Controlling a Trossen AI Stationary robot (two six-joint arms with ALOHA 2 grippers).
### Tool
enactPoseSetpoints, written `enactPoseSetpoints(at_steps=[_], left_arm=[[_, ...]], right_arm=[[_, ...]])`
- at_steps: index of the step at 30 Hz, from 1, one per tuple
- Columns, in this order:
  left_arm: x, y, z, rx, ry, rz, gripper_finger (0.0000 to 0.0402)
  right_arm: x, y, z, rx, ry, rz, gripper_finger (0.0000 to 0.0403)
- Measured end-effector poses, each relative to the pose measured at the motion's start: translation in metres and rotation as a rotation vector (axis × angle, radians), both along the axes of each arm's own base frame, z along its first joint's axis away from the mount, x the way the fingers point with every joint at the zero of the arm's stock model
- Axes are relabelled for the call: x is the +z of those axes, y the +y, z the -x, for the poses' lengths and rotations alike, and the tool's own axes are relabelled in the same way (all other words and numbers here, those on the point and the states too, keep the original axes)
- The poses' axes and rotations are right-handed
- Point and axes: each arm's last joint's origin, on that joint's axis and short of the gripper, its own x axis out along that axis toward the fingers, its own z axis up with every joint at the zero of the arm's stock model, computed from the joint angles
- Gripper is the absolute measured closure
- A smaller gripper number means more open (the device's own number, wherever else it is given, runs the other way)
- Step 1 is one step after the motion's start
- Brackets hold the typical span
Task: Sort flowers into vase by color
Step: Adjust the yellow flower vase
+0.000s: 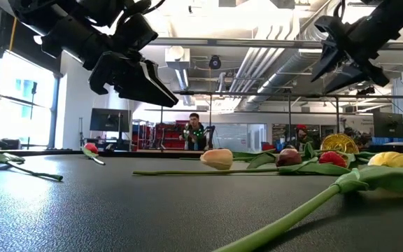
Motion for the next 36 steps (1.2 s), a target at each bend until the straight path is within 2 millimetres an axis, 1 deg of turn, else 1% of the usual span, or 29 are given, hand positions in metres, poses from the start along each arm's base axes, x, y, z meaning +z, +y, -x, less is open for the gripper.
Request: enactPoseSetpoints(at_steps=[5,8,14,20,24,28,33,36], left_arm=[[0.0,0.0,0.0,0.0,0.0,0.0,0.0268],[0.0,0.0,0.0,0.0,0.001,0.0,0.0268],[0.002,0.001,-0.001,-0.018,-0.013,-0.038,0.0268],[0.006,0.01,-0.004,0.009,-0.059,-0.049,0.0268],[0.006,0.017,-0.004,0.051,-0.068,-0.017,0.0268],[0.0,0.021,-0.006,0.074,-0.053,0.015,0.0268],[-0.01,0.025,-0.015,0.082,-0.08,0.008,0.0268],[-0.019,0.032,-0.019,0.061,-0.081,0.004,0.0268]], right_arm=[[-0.001,0.0,0.001,0.002,0.014,0.005,0.0213],[-0.001,-0.001,0.001,0.012,0.032,0.046,0.0213],[-0.001,-0.001,0.001,0.103,0.09,0.131,0.0213],[0.0,-0.001,0.0,0.2,0.142,0.233,0.0213],[0.0,-0.001,-0.003,0.246,0.172,0.276,0.0213],[-0.004,-0.001,-0.01,0.286,0.211,0.307,0.0213],[-0.013,-0.001,-0.026,0.37,0.272,0.359,0.0213],[-0.013,-0.002,-0.036,0.41,0.272,0.429,0.0213]])
